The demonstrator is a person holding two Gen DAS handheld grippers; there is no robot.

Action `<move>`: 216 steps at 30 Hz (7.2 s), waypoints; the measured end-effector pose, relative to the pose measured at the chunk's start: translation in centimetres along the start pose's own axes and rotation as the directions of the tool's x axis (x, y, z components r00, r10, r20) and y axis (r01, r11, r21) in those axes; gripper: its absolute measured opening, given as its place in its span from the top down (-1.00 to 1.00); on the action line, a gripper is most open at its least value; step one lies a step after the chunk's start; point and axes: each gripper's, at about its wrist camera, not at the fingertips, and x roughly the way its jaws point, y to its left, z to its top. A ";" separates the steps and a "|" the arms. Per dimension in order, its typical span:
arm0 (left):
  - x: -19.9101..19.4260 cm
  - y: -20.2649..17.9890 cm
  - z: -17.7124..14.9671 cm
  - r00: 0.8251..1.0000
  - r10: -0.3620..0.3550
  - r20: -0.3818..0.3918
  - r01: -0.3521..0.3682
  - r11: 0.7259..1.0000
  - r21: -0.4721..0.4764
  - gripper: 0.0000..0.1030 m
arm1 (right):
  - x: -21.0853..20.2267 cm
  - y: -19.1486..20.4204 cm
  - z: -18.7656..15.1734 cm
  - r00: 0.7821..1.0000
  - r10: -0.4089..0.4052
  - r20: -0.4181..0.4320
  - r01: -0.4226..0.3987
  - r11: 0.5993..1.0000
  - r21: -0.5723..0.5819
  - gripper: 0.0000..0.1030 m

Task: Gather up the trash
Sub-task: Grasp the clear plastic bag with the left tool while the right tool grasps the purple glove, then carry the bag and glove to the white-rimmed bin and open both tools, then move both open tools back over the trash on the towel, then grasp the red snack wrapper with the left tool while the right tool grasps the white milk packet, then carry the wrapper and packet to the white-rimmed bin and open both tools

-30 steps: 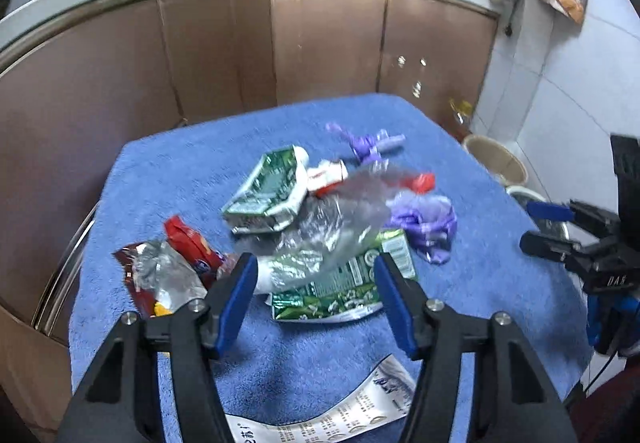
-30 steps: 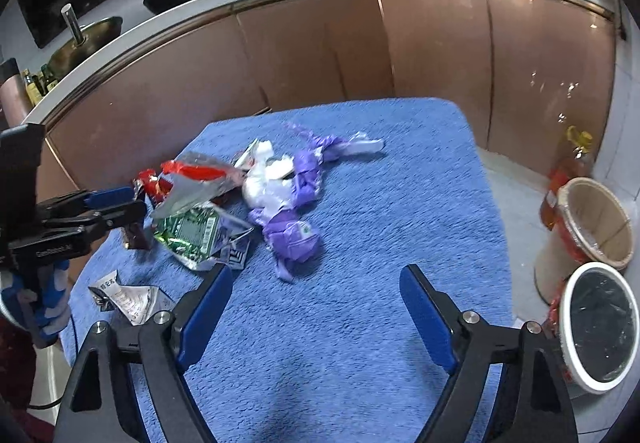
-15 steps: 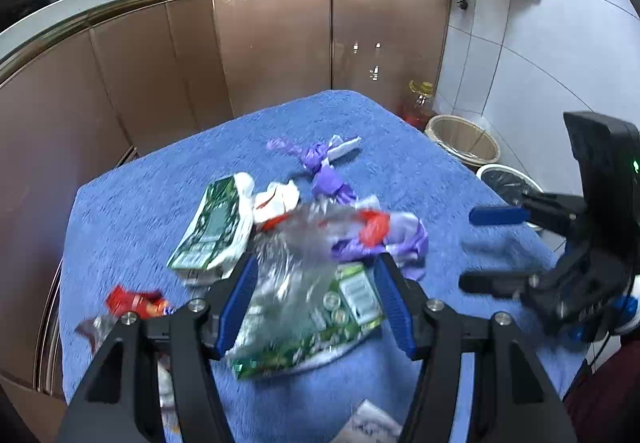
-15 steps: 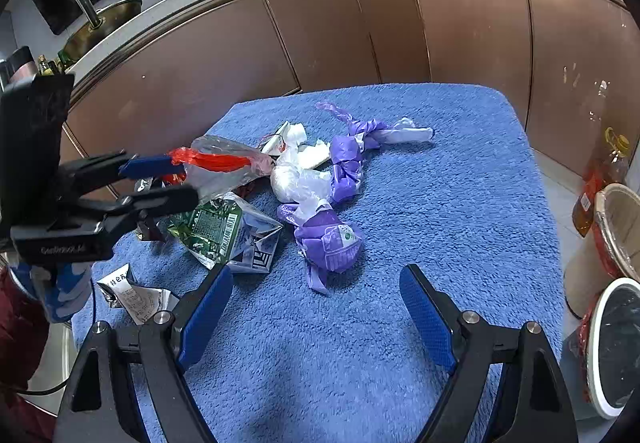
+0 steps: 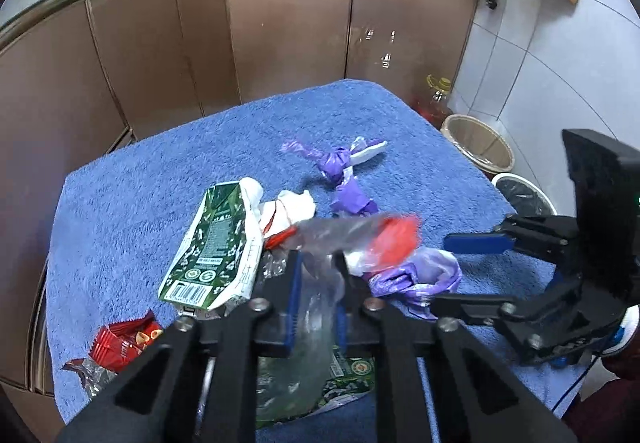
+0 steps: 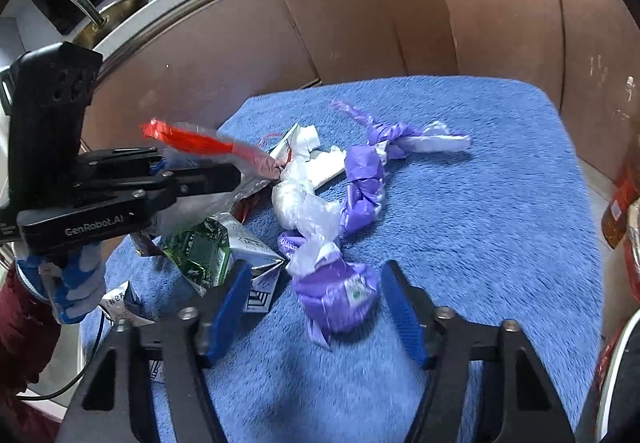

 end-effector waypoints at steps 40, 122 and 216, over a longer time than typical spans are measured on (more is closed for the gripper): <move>-12.7 -10.0 8.1 0.951 -0.065 0.304 0.052 0.997 0.049 1.00 | -17.6 -5.1 -5.9 0.934 -0.229 0.273 0.169 0.959 0.226 0.40; -16.7 -4.4 -3.6 0.935 0.120 0.334 -0.066 0.984 -0.168 -0.18 | -21.9 4.1 -3.4 0.846 -0.344 0.407 0.334 0.938 0.097 -0.37; -11.7 -5.7 -4.9 0.961 -0.137 0.242 0.190 0.959 -0.212 0.52 | -21.0 -2.1 -7.2 0.944 -0.157 0.288 0.151 0.988 0.045 0.46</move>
